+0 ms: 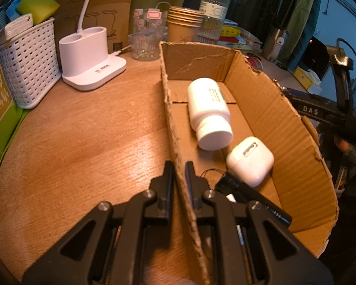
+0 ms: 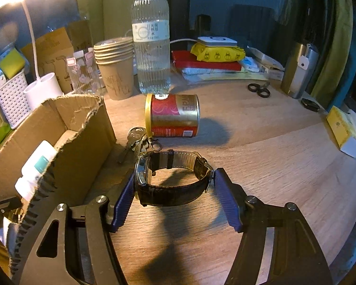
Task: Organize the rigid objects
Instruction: 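Lift the wristwatch and carry it over the box with the right gripper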
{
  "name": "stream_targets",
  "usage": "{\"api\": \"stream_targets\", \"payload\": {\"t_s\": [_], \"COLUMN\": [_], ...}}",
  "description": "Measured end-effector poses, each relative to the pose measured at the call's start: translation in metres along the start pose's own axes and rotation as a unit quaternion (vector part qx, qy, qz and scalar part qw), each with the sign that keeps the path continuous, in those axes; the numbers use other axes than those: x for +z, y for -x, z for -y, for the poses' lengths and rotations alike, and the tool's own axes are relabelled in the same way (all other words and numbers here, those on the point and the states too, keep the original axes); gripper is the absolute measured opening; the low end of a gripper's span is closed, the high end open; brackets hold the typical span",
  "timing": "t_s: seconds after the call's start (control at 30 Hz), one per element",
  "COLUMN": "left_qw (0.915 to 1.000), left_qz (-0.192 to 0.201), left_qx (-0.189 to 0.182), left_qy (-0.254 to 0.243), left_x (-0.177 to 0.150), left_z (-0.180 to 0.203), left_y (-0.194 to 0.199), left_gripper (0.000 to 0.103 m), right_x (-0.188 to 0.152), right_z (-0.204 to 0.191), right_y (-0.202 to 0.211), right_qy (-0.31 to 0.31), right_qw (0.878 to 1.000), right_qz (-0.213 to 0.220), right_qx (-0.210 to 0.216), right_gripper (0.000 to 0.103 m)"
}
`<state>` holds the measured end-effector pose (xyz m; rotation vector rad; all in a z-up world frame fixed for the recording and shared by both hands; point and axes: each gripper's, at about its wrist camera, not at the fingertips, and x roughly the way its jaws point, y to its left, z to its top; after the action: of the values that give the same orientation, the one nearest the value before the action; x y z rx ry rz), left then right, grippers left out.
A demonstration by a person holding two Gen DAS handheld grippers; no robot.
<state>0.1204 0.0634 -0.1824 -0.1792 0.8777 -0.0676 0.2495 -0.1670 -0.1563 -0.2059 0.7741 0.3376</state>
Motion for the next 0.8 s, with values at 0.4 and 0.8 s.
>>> {"api": "stream_targets", "payload": {"t_s": [0.4, 0.8], "left_qw": [1.0, 1.0], "left_qz": [0.0, 0.0], "left_qx": [0.0, 0.0], "left_qy": [0.0, 0.0], "left_x": [0.0, 0.0], "left_z": [0.0, 0.0], "left_y": [0.0, 0.0], "left_gripper": [0.011, 0.011], "right_x": [0.008, 0.014], "right_z": [-0.008, -0.045], "right_y": [0.043, 0.079], "right_qy": [0.009, 0.05], "right_qw": [0.999, 0.995], "right_qz": [0.048, 0.084], "right_qx": [0.002, 0.028], "right_gripper": [0.069, 0.069]}}
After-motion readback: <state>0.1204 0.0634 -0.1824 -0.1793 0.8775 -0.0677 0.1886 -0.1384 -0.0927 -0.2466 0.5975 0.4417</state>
